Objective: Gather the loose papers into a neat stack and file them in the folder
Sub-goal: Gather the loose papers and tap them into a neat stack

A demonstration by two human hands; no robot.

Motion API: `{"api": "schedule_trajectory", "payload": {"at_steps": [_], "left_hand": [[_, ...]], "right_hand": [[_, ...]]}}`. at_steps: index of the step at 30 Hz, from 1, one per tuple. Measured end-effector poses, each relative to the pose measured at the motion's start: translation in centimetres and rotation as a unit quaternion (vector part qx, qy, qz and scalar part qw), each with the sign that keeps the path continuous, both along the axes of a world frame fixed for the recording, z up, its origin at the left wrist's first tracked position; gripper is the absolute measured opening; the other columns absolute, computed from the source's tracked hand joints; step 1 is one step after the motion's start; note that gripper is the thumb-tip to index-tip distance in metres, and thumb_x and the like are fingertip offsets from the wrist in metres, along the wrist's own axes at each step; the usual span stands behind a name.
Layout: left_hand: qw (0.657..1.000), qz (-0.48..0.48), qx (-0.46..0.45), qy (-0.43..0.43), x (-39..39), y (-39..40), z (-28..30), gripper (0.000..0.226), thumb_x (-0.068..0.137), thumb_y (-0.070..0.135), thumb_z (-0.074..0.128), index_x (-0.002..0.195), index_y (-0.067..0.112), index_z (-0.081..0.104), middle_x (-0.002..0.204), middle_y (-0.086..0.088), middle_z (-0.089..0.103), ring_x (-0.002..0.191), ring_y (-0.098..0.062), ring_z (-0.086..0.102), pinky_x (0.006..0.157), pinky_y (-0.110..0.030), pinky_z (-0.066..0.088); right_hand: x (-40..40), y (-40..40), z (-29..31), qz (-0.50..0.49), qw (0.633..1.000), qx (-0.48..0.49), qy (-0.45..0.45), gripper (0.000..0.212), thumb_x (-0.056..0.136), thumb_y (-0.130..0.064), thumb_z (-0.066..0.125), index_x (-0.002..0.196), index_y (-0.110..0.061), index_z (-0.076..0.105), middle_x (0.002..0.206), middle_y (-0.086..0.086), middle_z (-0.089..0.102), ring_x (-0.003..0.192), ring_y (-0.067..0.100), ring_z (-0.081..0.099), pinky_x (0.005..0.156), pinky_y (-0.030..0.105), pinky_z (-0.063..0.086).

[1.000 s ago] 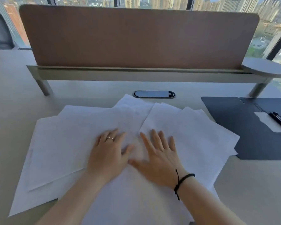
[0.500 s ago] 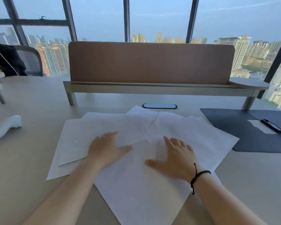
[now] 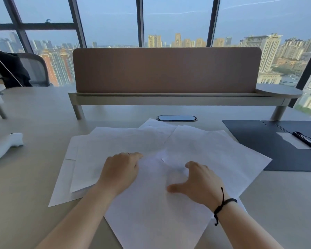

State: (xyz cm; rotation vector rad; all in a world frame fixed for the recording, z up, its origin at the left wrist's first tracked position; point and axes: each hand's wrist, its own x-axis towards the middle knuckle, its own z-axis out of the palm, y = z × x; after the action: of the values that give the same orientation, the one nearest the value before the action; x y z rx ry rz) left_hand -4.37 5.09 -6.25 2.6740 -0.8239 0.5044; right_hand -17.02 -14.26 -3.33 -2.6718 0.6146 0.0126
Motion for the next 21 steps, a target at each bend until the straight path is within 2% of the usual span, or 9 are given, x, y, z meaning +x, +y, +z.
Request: {"api": "schedule_trajectory", "payload": {"at_steps": [3, 6, 9, 11, 12, 13, 16, 19, 21], "left_hand": [[0.99, 0.008, -0.143, -0.009, -0.3, 0.2, 0.2, 0.022, 0.084, 0.02, 0.06, 0.095, 0.03, 0.076, 0.092, 0.012, 0.077, 0.09, -0.023, 0.071, 0.072, -0.032, 0.047], [0.959, -0.09, -0.269, 0.024, -0.6, 0.8, 0.8, 0.017, 0.074, 0.014, 0.064, 0.079, 0.024, 0.076, 0.086, 0.02, 0.075, 0.09, -0.006, 0.072, 0.09, -0.029, 0.053], [0.931, -0.193, -0.303, 0.059, -0.6, 1.0, 1.3, 0.031, 0.073, -0.006, 0.073, 0.074, 0.025, 0.072, 0.094, 0.013, 0.077, 0.105, -0.001, 0.067, 0.102, -0.014, 0.04], [0.926, -0.195, -0.307, 0.095, -0.3, 1.2, 1.0, 0.038, 0.074, -0.007, 0.075, 0.072, 0.03, 0.071, 0.096, 0.015, 0.077, 0.111, 0.0, 0.064, 0.102, -0.018, 0.042], [0.928, -0.185, -0.304, 0.111, -0.1, 1.3, 0.7, 0.037, 0.076, -0.003, 0.075, 0.07, 0.034, 0.071, 0.101, 0.018, 0.076, 0.114, 0.001, 0.062, 0.106, -0.025, 0.041], [0.932, -0.175, -0.294, 0.121, 0.1, 1.3, 0.4, 0.033, 0.076, 0.001, 0.076, 0.069, 0.033, 0.072, 0.105, 0.022, 0.074, 0.116, 0.003, 0.06, 0.111, -0.032, 0.037], [0.94, -0.145, -0.272, 0.149, 0.4, 1.2, -0.1, 0.037, 0.077, 0.0, 0.077, 0.072, 0.037, 0.073, 0.109, 0.029, 0.071, 0.121, 0.009, 0.054, 0.121, -0.043, 0.018], [0.931, -0.143, -0.295, 0.159, 0.1, 1.1, 0.4, 0.042, 0.082, -0.005, 0.07, 0.077, 0.036, 0.077, 0.135, 0.027, 0.057, 0.141, 0.004, 0.036, 0.114, -0.016, 0.019], [0.893, -0.119, -0.377, 0.214, -0.2, 1.2, 1.1, 0.033, 0.087, 0.006, 0.063, 0.083, 0.033, 0.08, 0.151, 0.029, 0.036, 0.145, 0.007, 0.019, 0.107, -0.014, 0.024]], "right_hand": [[0.4, -0.6, -0.1, 0.022, 0.998, 0.056, 0.008, 0.058, 0.072, -0.053, 0.081, 0.117, -0.02, 0.065, 0.107, -0.002, 0.062, 0.102, 0.022, 0.062, 0.078, 0.033, 0.051], [1.0, -1.9, -0.2, 0.046, 0.987, 0.15, -0.044, 0.011, 0.085, -0.027, 0.076, 0.092, -0.018, 0.074, 0.09, 0.006, 0.073, 0.077, 0.019, 0.066, 0.069, 0.03, 0.052], [1.4, -3.4, -0.4, 0.006, 0.956, 0.264, -0.132, 0.013, 0.093, -0.012, 0.066, 0.099, -0.007, 0.078, 0.091, 0.006, 0.075, 0.079, 0.016, 0.066, 0.074, 0.027, 0.053], [1.4, -4.2, -0.5, -0.038, 0.911, 0.374, -0.172, 0.022, 0.096, -0.016, 0.065, 0.116, -0.014, 0.075, 0.111, 0.007, 0.076, 0.104, 0.024, 0.07, 0.096, 0.043, 0.056], [1.4, -4.6, -0.6, -0.07, 0.88, 0.435, -0.179, 0.022, 0.095, -0.019, 0.068, 0.114, -0.015, 0.076, 0.11, 0.011, 0.078, 0.103, 0.03, 0.072, 0.096, 0.05, 0.057], [1.3, -4.9, -0.6, -0.092, 0.851, 0.484, -0.182, 0.018, 0.093, -0.018, 0.07, 0.108, -0.012, 0.078, 0.103, 0.015, 0.079, 0.095, 0.034, 0.075, 0.089, 0.052, 0.06], [1.0, -5.1, -0.5, -0.097, 0.8, 0.557, -0.201, 0.012, 0.093, -0.003, 0.065, 0.091, -0.005, 0.077, 0.078, 0.014, 0.078, 0.063, 0.027, 0.074, 0.058, 0.035, 0.061], [0.8, -4.8, -0.3, -0.096, 0.761, 0.601, -0.224, 0.013, 0.094, -0.004, 0.063, 0.095, -0.005, 0.076, 0.077, 0.013, 0.078, 0.063, 0.029, 0.072, 0.054, 0.033, 0.058], [0.9, -5.0, -0.5, -0.099, 0.739, 0.62, -0.245, 0.013, 0.095, -0.007, 0.064, 0.099, -0.006, 0.076, 0.091, 0.017, 0.078, 0.078, 0.035, 0.073, 0.066, 0.04, 0.062]]}}
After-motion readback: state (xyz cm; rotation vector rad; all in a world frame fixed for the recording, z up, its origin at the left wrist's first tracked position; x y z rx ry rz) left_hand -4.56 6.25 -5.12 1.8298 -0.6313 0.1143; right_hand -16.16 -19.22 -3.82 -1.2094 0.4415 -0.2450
